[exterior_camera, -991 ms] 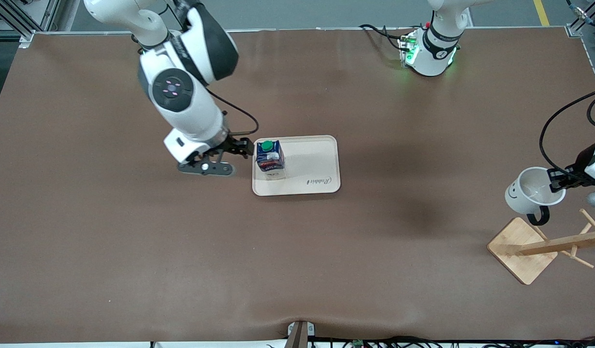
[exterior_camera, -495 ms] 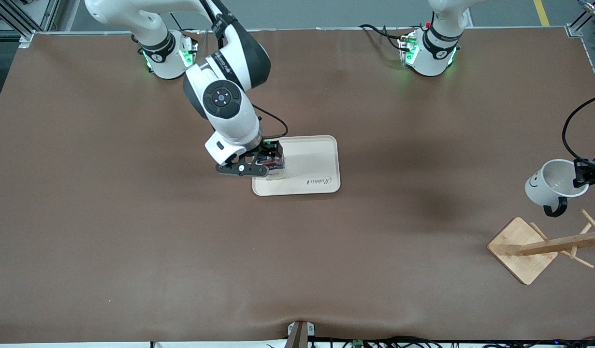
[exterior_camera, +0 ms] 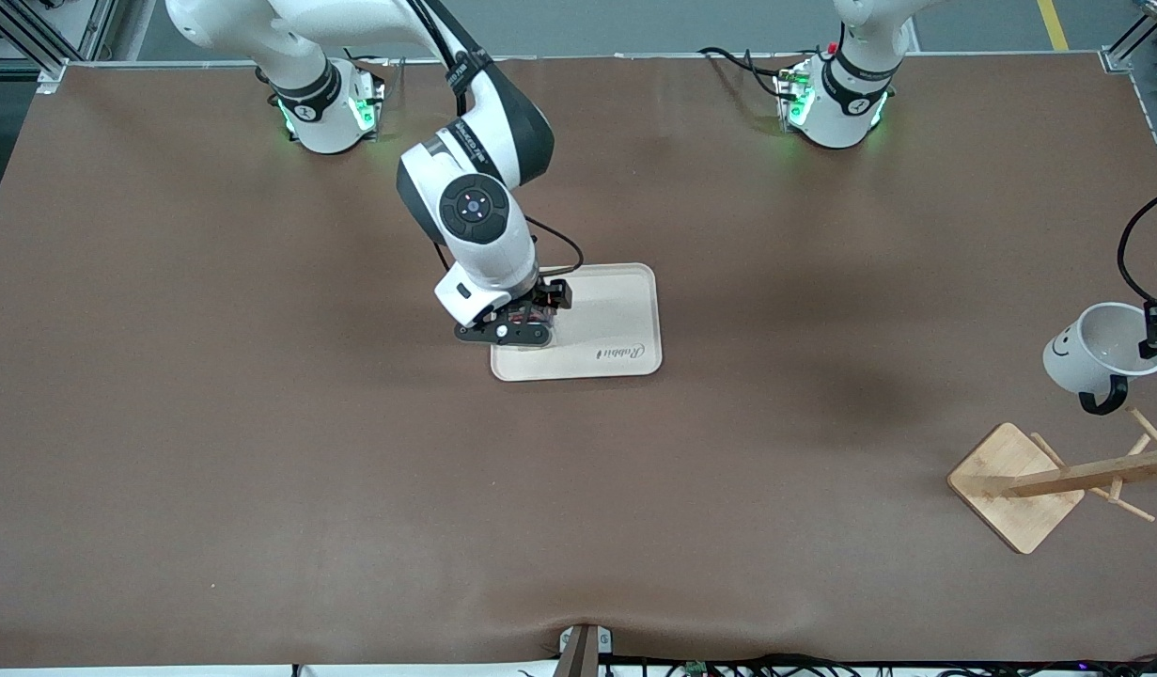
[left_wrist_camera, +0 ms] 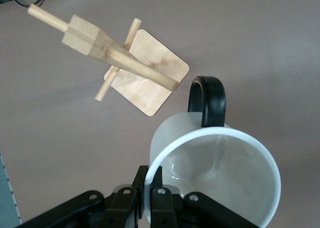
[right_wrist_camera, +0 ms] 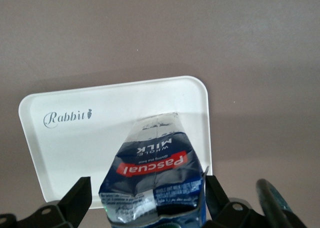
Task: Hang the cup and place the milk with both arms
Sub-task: 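Hang the mug handle on a stand peg while the right gripper grasps milk, then carry the milk carton away from the tray with the right gripper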
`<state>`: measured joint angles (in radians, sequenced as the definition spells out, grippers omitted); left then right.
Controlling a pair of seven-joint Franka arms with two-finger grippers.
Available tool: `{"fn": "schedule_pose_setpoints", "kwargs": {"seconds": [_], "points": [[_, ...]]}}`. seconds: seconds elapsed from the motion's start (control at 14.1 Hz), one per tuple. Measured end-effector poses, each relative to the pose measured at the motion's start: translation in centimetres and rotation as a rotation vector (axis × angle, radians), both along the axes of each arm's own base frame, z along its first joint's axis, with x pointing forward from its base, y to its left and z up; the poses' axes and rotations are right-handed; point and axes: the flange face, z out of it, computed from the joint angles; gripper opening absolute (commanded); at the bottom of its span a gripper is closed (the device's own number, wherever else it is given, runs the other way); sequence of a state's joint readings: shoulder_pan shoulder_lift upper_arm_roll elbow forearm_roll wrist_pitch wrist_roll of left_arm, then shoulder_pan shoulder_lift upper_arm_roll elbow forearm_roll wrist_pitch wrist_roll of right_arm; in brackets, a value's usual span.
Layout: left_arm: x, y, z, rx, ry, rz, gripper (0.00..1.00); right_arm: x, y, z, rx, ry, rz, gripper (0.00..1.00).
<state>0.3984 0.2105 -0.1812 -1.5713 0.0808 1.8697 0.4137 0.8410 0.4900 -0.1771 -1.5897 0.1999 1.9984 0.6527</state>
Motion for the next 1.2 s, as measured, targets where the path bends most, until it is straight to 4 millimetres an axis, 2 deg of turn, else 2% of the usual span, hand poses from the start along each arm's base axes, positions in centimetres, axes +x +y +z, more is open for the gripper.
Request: {"fn": "schedule_pose_setpoints", "kwargs": {"seconds": [0.07, 0.14, 0.21, 0.57, 0.71, 0.92, 1.06, 1.2], "points": [[0.0, 0.4, 0.3, 0.002, -0.005, 0.003, 0.0, -0.3, 0.2, -0.2, -0.003, 0.005, 0.005, 0.42], [-0.1, 0.9, 0.5, 0.0, -0.009, -0.003, 0.0, -0.4, 0.3, -0.3, -0.006, 0.007, 0.007, 0.07], [-0.2, 1.3, 0.5, -0.01, -0.012, -0.008, 0.0, -0.4, 0.3, -0.3, -0.007, 0.008, 0.008, 0.0], [0.5, 3.1, -0.5, -0.037, -0.026, -0.009, 0.0, 0.1, 0.0, 0.2, -0.006, 0.003, -0.005, 0.0], [1.1, 3.4, -0.9, -0.036, -0.039, -0.01, 0.0, 1.4, -1.2, 2.1, -0.016, 0.018, -0.03, 0.0], [1.4, 3.8, -1.0, -0.036, -0.046, -0.008, 0.0, 4.7, -5.5, 7.1, -0.023, 0.054, -0.094, 0.0], [1.4, 5.0, -1.6, -0.053, -0.049, 0.01, 0.0, 6.6, -8.8, 9.4, -0.012, 0.055, -0.135, 0.0], [1.4, 5.9, -2.3, -0.076, -0.051, 0.021, 0.0, 7.5, -12.1, 11.2, -0.009, 0.069, -0.163, 0.0]]}}
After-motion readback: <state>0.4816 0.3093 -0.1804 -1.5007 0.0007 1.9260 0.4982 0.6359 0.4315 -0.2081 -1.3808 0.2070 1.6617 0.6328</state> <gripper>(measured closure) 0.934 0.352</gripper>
